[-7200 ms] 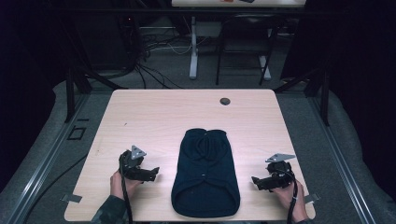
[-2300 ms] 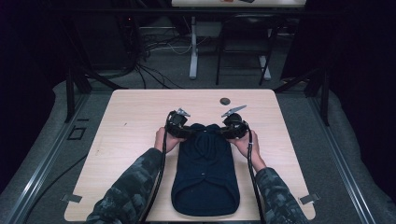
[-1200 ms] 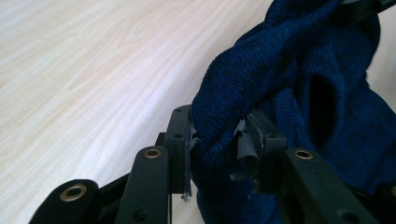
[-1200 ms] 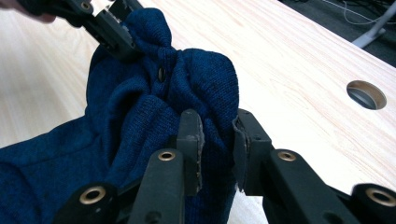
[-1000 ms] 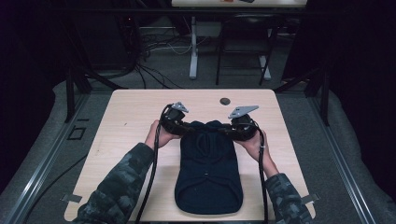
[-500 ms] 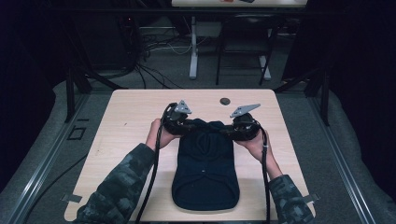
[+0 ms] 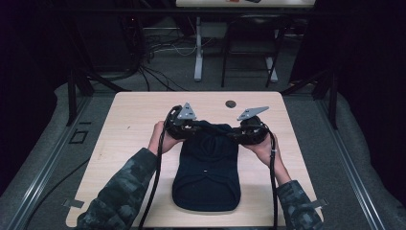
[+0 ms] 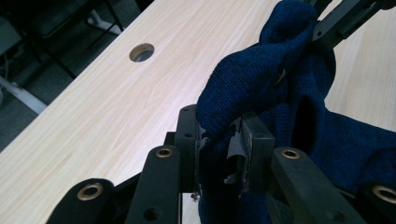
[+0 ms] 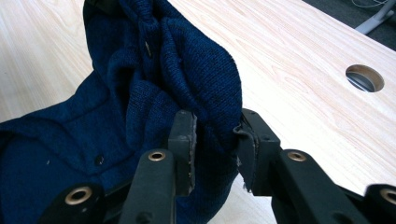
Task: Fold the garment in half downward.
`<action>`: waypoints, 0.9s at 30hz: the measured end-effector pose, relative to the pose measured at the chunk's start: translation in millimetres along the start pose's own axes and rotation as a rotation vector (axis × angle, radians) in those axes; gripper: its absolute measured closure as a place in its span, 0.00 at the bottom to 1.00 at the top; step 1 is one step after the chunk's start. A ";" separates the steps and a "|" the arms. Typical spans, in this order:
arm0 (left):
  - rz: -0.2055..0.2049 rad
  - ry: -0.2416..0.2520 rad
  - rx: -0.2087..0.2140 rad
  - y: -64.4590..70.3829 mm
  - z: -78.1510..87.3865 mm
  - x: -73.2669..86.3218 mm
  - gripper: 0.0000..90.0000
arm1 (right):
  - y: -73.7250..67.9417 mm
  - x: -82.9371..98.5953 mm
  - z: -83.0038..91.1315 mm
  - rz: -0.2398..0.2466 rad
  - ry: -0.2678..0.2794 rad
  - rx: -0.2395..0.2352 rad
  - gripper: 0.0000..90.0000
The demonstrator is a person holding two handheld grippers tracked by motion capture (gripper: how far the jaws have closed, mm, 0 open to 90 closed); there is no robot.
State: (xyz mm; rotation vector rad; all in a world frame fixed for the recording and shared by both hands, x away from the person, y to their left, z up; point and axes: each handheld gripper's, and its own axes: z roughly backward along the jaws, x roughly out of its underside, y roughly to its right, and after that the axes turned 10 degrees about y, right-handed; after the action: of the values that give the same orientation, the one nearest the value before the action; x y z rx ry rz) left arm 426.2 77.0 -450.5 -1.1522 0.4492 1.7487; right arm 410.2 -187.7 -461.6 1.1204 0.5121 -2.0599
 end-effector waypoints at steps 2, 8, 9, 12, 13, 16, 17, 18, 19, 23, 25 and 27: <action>-0.009 0.003 -0.003 1.5 0.5 0.6 0.81 | -0.2 0.2 -0.1 0.003 -0.003 0.002 0.77; -0.021 0.002 -0.005 4.3 3.6 2.8 0.80 | -9.2 2.1 1.4 0.082 0.015 0.049 0.81; -0.028 -0.002 -0.009 4.8 4.5 3.4 0.80 | -10.4 2.5 1.8 0.090 0.019 0.052 0.81; -0.030 -0.002 -0.011 6.8 6.7 4.9 0.79 | -14.1 3.6 2.9 0.109 0.038 0.058 0.81; -0.031 -0.001 -0.011 7.4 7.3 5.3 0.79 | -15.9 3.9 3.9 0.125 0.033 0.064 0.81; -0.049 -0.031 0.004 9.2 8.5 7.4 0.76 | -22.2 7.2 4.7 0.158 0.047 0.070 0.82; -0.054 -0.044 0.008 9.9 8.7 8.3 0.75 | -24.8 8.6 5.3 0.175 0.057 0.079 0.82; -0.057 -0.050 0.006 10.5 9.0 9.5 0.73 | -26.5 9.8 5.5 0.184 0.060 0.078 0.82; -0.061 -0.061 0.011 10.6 9.0 10.5 0.72 | -28.1 11.3 5.5 0.195 0.073 0.080 0.82; -0.061 -0.081 0.019 12.1 8.4 14.5 0.71 | -31.6 15.9 3.7 0.210 0.074 0.069 0.82; -0.056 -0.074 0.008 12.9 8.7 15.5 0.71 | -33.1 17.7 3.1 0.212 0.075 0.072 0.81; -0.070 -0.072 -0.005 15.4 9.5 16.1 0.71 | -33.9 18.7 3.5 0.211 0.075 0.062 0.80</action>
State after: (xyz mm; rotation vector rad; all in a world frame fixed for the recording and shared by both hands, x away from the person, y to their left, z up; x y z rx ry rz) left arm 406.7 84.8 -462.5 -1.0926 0.3571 1.7253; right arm 376.1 -175.2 -475.3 1.2366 0.3517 -1.8685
